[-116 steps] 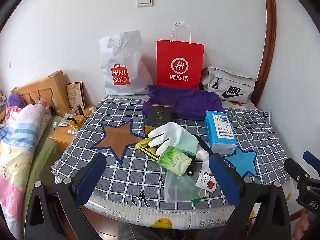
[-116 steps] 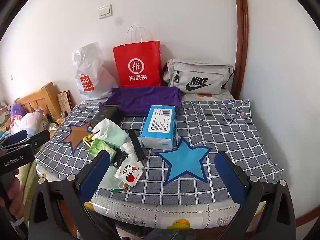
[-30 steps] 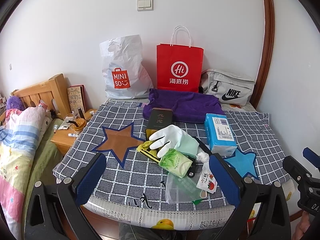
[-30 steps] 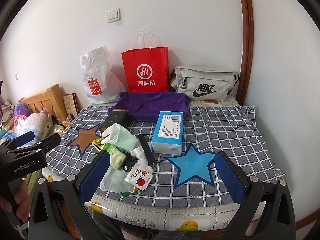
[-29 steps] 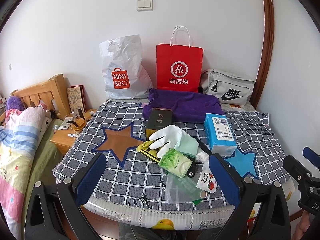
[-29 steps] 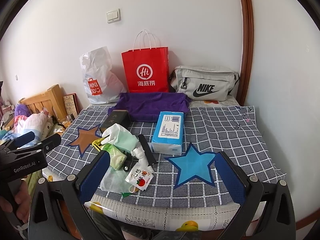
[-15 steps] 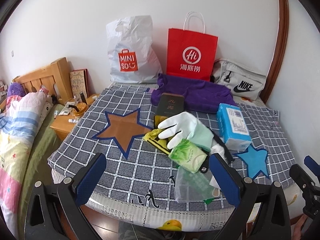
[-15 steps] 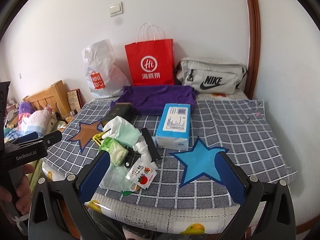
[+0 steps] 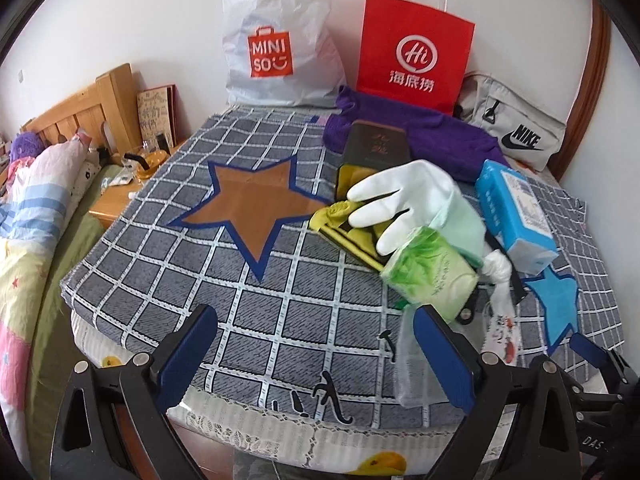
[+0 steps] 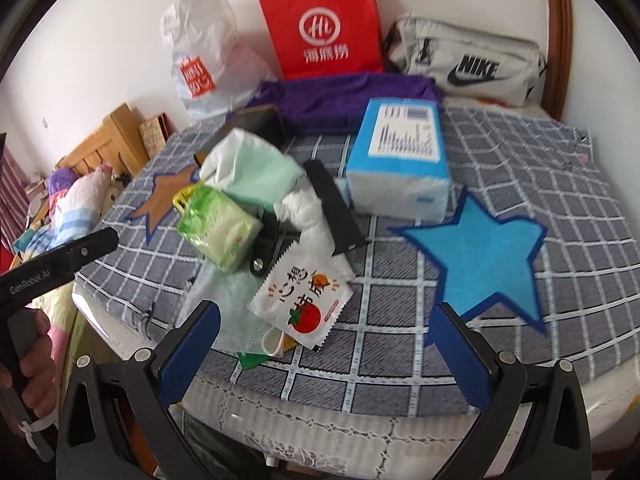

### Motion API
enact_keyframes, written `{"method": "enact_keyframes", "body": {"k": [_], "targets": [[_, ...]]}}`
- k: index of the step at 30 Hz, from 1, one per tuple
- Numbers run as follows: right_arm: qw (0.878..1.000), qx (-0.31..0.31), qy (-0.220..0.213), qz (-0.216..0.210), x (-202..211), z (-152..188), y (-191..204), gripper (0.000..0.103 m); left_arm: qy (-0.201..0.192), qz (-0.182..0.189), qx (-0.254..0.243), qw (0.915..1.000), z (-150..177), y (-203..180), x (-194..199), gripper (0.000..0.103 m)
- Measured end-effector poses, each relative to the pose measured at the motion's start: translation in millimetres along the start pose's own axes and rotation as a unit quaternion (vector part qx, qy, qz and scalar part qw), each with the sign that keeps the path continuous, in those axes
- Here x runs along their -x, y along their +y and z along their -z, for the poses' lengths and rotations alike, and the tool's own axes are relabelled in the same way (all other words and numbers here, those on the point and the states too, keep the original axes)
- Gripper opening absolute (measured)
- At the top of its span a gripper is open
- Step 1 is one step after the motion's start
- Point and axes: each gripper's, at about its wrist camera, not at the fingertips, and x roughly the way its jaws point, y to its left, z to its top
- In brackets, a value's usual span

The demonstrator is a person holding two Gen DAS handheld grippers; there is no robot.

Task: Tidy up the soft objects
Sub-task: 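Grasp the green tea-leaf packet with the left tool while the right tool grasps the tomato snack packet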

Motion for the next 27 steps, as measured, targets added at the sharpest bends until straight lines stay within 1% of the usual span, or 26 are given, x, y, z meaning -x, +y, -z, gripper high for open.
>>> {"method": "enact_keyframes", "body": {"k": [5, 11, 15, 16, 17, 18, 19, 20, 21, 22, 24, 27], "targets": [[0.999, -0.016, 0.032, 0.001, -33.1, 3.8, 0.2, 0.102, 0.02, 0.0, 0.004, 0.9998, 6.0, 8.2, -19.1, 0.099], [0.997, -0.047, 0.06, -0.006, -57.5, 4.0, -3.1, 0.102, 0.035, 0.006, 0.004, 0.9994, 9.0, 14.1, -37.3, 0.099], [0.998, -0.036, 0.053, 0.023, -64.5, 2.0, 7.2, 0.101, 0.042, 0.012, 0.007, 0.999, 8.7, 16.0, -45.6, 0.099], [0.998, -0.032, 0.052, 0.035, -66.4, 1.9, 10.4, 0.097, 0.044, 0.014, 0.009, 0.9989, 8.5, 16.7, -47.8, 0.099], [0.997, -0.025, 0.048, 0.048, -66.6, 2.4, 13.9, 0.09, 0.046, 0.015, 0.009, 0.9988, 8.6, 17.1, -49.5, 0.099], [0.998, -0.018, 0.045, 0.051, -66.5, 2.7, 16.4, 0.087, 0.048, 0.016, 0.01, 0.9987, 8.4, 17.5, -51.3, 0.099], [0.998, -0.011, 0.042, 0.043, -65.5, 2.8, 17.7, 0.077, 0.049, 0.015, 0.01, 0.9986, 8.3, 17.8, -52.9, 0.099], [0.998, -0.008, 0.042, 0.036, -63.3, 3.0, 18.4, 0.065, 0.05, 0.016, 0.011, 0.9986, 8.1, 18.0, -54.0, 0.099], [0.999, -0.008, 0.043, 0.032, -61.1, 2.6, 18.5, 0.058, 0.051, 0.017, 0.011, 0.9985, 8.1, 18.5, -54.9, 0.099], [0.998, -0.012, 0.045, 0.03, -58.2, 1.5, 16.3, 0.048, 0.052, 0.019, 0.013, 0.9984, 7.9, 18.6, -55.7, 0.099], [0.998, -0.023, 0.047, 0.021, -52.8, 1.2, 10.7, 0.048, 0.053, 0.024, 0.014, 0.9982, 7.2, 18.7, -56.5, 0.099], [0.999, -0.023, 0.036, 0.018, -43.5, 0.0, 4.1, 0.048, 0.051, 0.03, 0.011, 0.9982, 5.6, 17.0, -56.3, 0.099]]}}
